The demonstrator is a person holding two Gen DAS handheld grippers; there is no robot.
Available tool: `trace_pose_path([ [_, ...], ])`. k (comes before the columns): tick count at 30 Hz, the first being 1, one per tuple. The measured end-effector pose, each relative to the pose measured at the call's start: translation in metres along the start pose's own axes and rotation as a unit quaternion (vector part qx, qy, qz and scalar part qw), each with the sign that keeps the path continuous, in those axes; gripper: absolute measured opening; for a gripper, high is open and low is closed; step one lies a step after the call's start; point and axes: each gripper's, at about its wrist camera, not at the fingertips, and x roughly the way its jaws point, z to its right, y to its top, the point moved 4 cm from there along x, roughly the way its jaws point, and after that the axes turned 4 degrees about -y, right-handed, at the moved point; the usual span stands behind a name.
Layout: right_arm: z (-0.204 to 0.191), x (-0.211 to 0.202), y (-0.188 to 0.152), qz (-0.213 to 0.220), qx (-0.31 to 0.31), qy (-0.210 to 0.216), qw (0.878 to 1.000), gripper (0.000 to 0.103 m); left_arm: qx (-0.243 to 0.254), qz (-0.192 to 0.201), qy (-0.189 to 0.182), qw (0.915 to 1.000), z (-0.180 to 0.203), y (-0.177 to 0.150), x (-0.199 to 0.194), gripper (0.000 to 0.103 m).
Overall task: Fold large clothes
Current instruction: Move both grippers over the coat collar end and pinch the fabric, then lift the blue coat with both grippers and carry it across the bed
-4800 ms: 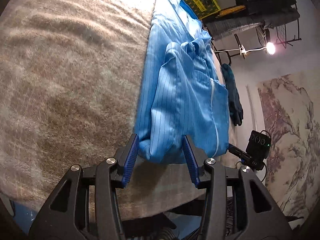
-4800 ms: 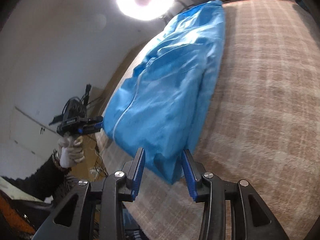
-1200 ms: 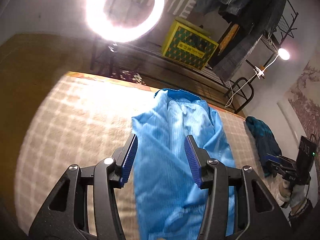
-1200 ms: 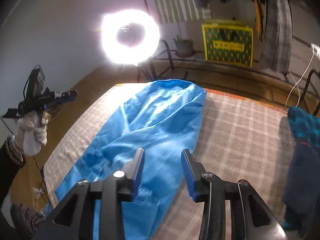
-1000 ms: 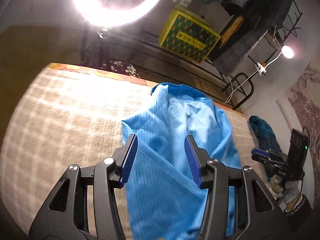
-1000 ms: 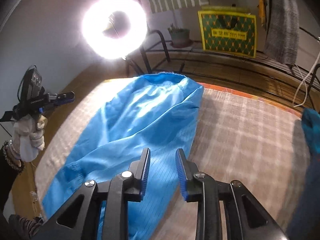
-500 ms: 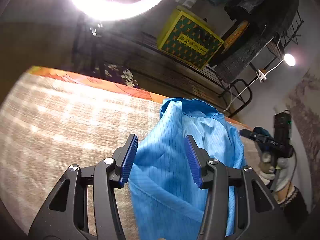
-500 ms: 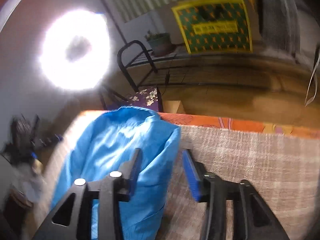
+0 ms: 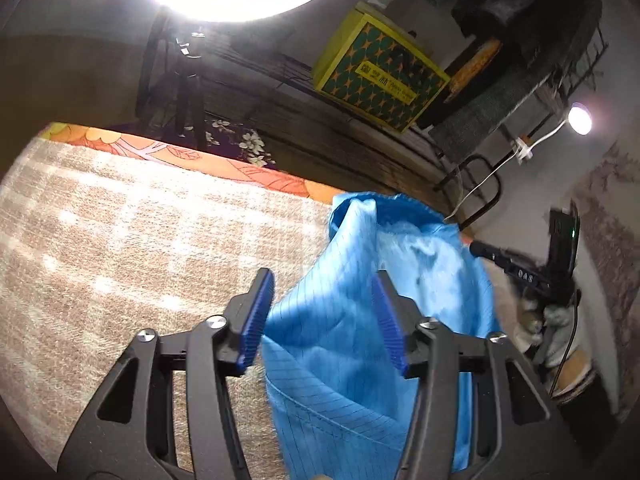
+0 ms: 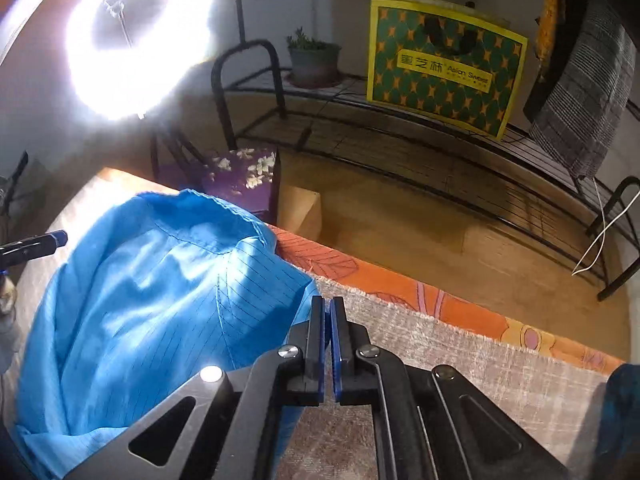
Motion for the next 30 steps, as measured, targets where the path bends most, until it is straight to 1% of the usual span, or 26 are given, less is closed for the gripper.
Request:
trace_pose_path([
  [1,0.006,-0.005,-0.001,0.009,0.02,0.029,0.999,0.019,-0.004,0.001,-0.005,1.0,-0.001,0.002,0.0,0.061],
  [2,0.016,-0.01,-0.005,0.015,0.047,0.06,0.997,0.05,-0.008,-0.003,-0.012,0.9999,-0.002,0.003,0.001,0.061],
  [3,0.022,-0.014,-0.009,0.018,0.066,0.083,0.994,0.06,-0.012,-0.011,-0.019,0.9997,-0.001,0.005,0.004,0.061],
  [4,0.026,-0.014,-0.013,0.019,0.08,0.105,0.991,0.063,-0.013,-0.019,-0.025,0.9994,0.001,0.007,0.009,0.061],
  [5,0.028,-0.012,-0.016,0.012,0.089,0.125,0.988,0.063,-0.012,-0.025,-0.025,0.9993,0.003,0.008,0.013,0.061],
  [6,0.028,-0.007,-0.018,0.005,0.094,0.133,0.987,0.063,-0.008,-0.032,-0.024,0.9992,0.006,0.009,0.019,0.061],
  [7,0.028,-0.003,-0.021,-0.003,0.095,0.132,0.987,0.062,-0.001,-0.042,-0.022,0.9989,0.009,0.01,0.027,0.061],
  [9,0.025,0.007,-0.023,-0.019,0.089,0.127,0.988,0.057,0.008,-0.054,-0.006,0.9985,0.014,0.012,0.041,0.061],
  [11,0.019,0.017,-0.024,-0.03,0.084,0.13,0.987,0.046,0.009,-0.063,0.006,0.998,0.017,0.015,0.054,0.061],
  [12,0.016,0.017,-0.023,-0.024,0.08,0.128,0.988,0.045,0.009,-0.065,0.01,0.9978,0.018,0.016,0.059,0.061],
  [14,0.008,0.023,-0.02,-0.029,0.075,0.139,0.987,0.033,0.014,-0.073,0.029,0.9968,0.019,0.016,0.071,0.061],
  [15,0.004,0.025,-0.019,-0.029,0.072,0.138,0.987,0.032,0.021,-0.077,0.042,0.9959,0.02,0.015,0.078,0.06],
  [16,0.0,0.025,-0.017,-0.026,0.064,0.133,0.989,0.027,0.027,-0.077,0.049,0.9954,0.021,0.014,0.081,0.051],
  [17,-0.005,0.026,-0.016,-0.028,0.055,0.133,0.989,0.016,0.039,-0.072,0.057,0.995,0.024,0.014,0.083,0.039],
  [18,-0.008,0.026,-0.016,-0.027,0.049,0.13,0.99,0.011,0.05,-0.077,0.056,0.9942,0.027,0.012,0.087,0.007],
  [19,-0.011,0.024,-0.015,-0.024,0.042,0.124,0.991,0.005,0.055,-0.083,0.056,0.9934,0.03,0.01,0.09,0.005],
  [20,-0.013,0.021,-0.014,-0.02,0.036,0.12,0.992,0.002,0.061,-0.076,0.062,0.9932,0.033,0.009,0.09,0.004],
  [22,-0.016,0.013,-0.012,-0.007,0.024,0.107,0.994,0.0,0.078,-0.062,0.063,0.993,0.041,0.008,0.084,0.001],
  [24,-0.016,0.001,-0.011,0.004,0.026,0.101,0.995,0.0,0.074,-0.044,0.055,0.9947,0.047,0.01,0.074,0.001],
  [27,-0.014,-0.023,-0.007,0.026,0.034,0.093,0.995,0.0,0.064,-0.017,0.041,0.997,0.057,0.013,0.049,0.001],
  [30,-0.021,-0.052,-0.002,0.044,0.025,0.088,0.995,0.0,0.074,-0.001,0.031,0.9968,0.076,0.011,0.02,0.001],
])
